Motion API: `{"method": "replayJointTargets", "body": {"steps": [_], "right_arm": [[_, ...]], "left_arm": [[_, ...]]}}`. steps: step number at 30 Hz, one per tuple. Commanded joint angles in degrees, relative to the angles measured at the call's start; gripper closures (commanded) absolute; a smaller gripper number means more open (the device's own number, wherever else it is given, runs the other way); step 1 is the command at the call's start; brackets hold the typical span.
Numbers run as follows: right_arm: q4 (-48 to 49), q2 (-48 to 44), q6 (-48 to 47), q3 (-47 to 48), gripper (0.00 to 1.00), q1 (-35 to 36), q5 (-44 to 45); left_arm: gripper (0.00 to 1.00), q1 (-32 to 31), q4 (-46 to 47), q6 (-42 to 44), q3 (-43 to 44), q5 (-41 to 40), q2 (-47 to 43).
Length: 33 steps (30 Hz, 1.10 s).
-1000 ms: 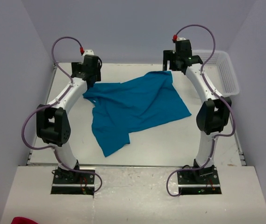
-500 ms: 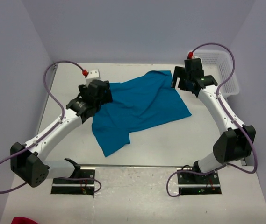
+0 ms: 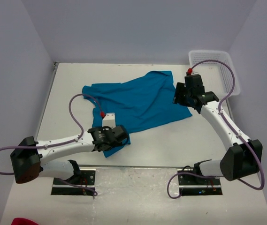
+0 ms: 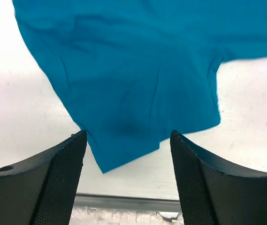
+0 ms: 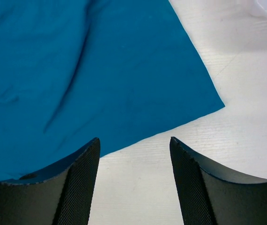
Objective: Fold and stack the t-shirts
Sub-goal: Flatten out the tshirt
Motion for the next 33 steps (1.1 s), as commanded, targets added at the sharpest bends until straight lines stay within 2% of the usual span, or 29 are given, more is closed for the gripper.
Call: {"method": "replayJointTargets", "body": {"steps": [1, 6, 9, 10, 20, 33], "right_arm": [[2.31, -0.88, 0.84, 0.01, 0.39, 0.09, 0.99], [2.57, -0.43, 0.49, -0.08, 0.39, 0.09, 1.0], [2.57, -0.43, 0.49, -0.08, 0.39, 0.09, 1.08], [2.75, -0.43, 0.49, -0.25, 0.39, 0.09, 1.08], [3.28, -0.96, 0.4, -0.87, 0.4, 0.09, 0.73], [2.66, -2.37, 0.4, -1.31, 0.4, 0.09, 2.14]], "left_arm": [[0.28, -5.07, -5.55, -11.44, -0.43, -3.07, 2.99], [0.31, -13.6, -10.56, -21.99, -0.43, -3.07, 6.33], [0.32, -14.76, -13.12, -25.24, -2.18, -2.36, 8.0], [0.35, -14.84, -13.03, -26.21, -3.84, -1.67, 8.01], [0.39, -14.93, -11.2, -26.67, -7.29, -1.48, 3.96], [0.46, -14.41, -3.02, -22.53, -10.01, 0.71, 8.27]]}}
